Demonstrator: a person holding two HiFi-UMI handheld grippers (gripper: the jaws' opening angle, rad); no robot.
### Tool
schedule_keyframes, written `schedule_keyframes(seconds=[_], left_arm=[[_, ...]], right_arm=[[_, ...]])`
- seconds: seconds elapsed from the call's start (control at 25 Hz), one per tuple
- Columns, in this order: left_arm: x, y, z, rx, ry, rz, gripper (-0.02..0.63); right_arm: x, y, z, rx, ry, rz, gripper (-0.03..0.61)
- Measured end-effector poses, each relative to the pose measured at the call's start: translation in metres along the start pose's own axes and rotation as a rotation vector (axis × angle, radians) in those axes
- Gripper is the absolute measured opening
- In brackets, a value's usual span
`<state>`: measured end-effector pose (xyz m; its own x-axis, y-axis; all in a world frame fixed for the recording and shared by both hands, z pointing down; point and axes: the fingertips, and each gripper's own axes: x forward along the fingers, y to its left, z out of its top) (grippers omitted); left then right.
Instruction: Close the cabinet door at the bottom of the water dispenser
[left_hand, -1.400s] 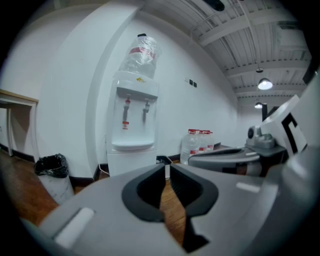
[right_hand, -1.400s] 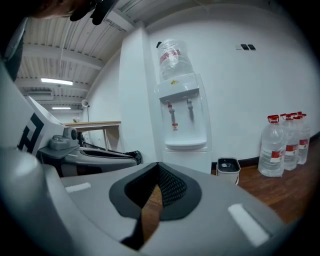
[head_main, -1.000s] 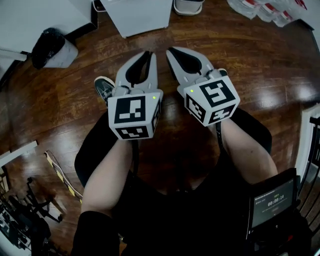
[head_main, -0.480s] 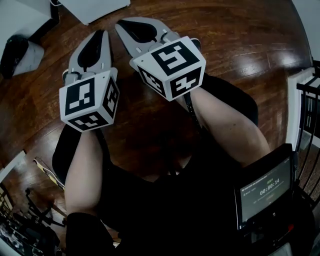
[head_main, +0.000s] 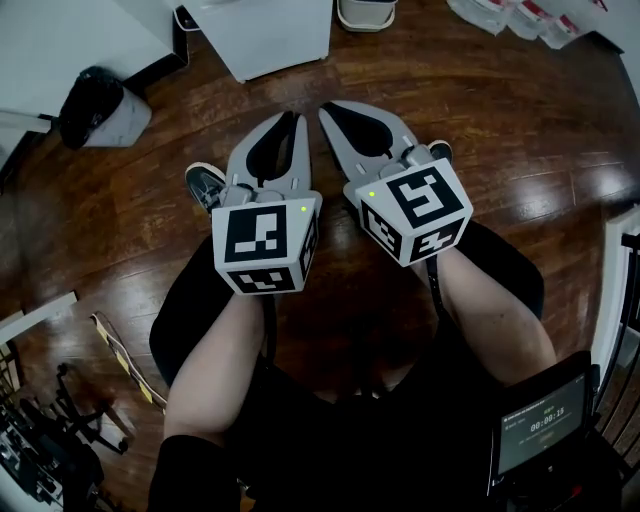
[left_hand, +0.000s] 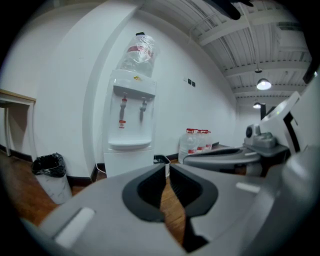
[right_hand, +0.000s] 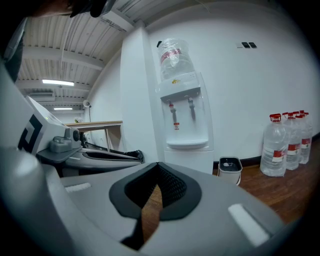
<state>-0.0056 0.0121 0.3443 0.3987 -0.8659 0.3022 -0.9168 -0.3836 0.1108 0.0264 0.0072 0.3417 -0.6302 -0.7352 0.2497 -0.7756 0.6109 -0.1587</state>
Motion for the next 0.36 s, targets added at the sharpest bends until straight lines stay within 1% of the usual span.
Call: schedule_keyframes(seconds=[0.2, 0.36], left_arm=[[0.0004, -0.0003, 0.0008, -0.007, 0.004, -0.001, 0.043], [0.0005, 0.0029, -0.003, 0.008, 0.009, 0.008, 0.041]], right_arm=[[0.0015, -0.0001, 0.0002, -0.005, -0.002, 0.003, 0.005], [0.0013, -0.0013, -0.0011, -0.008, 0.0, -0.002, 0.005]])
